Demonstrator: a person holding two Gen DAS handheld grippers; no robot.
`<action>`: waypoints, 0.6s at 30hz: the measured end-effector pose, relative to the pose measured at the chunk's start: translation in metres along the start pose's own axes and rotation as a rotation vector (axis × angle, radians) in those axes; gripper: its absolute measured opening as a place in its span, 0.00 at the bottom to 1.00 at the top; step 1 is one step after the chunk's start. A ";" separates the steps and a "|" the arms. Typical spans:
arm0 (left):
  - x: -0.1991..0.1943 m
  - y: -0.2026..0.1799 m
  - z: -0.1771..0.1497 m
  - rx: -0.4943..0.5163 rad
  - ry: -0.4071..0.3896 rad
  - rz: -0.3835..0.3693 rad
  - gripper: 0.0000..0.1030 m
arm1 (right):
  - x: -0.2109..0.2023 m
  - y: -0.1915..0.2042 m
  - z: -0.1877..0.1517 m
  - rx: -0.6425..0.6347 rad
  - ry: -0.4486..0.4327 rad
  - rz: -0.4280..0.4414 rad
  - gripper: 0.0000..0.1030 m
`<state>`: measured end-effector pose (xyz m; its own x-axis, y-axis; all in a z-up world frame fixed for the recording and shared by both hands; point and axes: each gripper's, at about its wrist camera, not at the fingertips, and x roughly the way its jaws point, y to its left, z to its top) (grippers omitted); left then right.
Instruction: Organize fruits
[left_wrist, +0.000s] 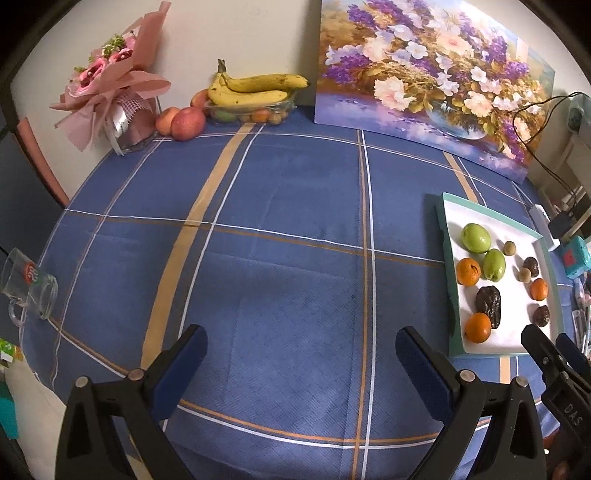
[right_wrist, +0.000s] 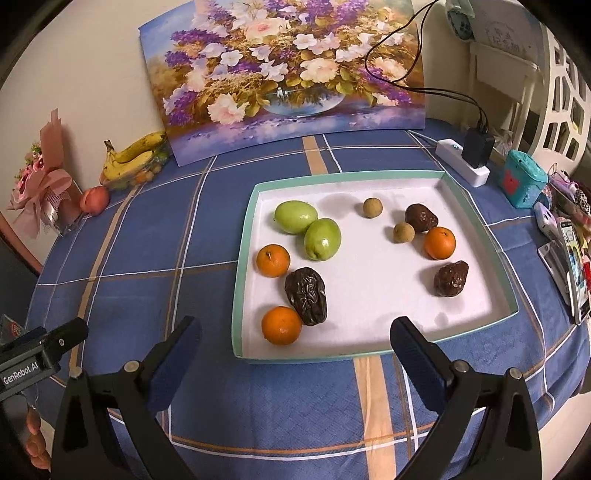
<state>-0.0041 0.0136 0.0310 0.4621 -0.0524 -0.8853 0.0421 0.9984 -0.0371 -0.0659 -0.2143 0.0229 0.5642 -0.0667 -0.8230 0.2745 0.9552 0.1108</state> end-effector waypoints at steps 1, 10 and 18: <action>0.000 0.000 0.000 0.000 0.001 0.001 1.00 | 0.000 0.000 0.000 0.000 0.001 -0.001 0.99; 0.003 0.001 0.001 -0.002 0.010 0.008 1.00 | 0.002 0.001 0.001 0.001 0.009 0.005 0.99; 0.004 0.001 0.001 0.001 0.013 0.010 1.00 | 0.003 0.002 0.001 -0.004 0.012 0.006 0.99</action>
<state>-0.0013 0.0143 0.0281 0.4506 -0.0417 -0.8918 0.0387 0.9989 -0.0272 -0.0627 -0.2126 0.0213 0.5567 -0.0576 -0.8287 0.2683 0.9566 0.1137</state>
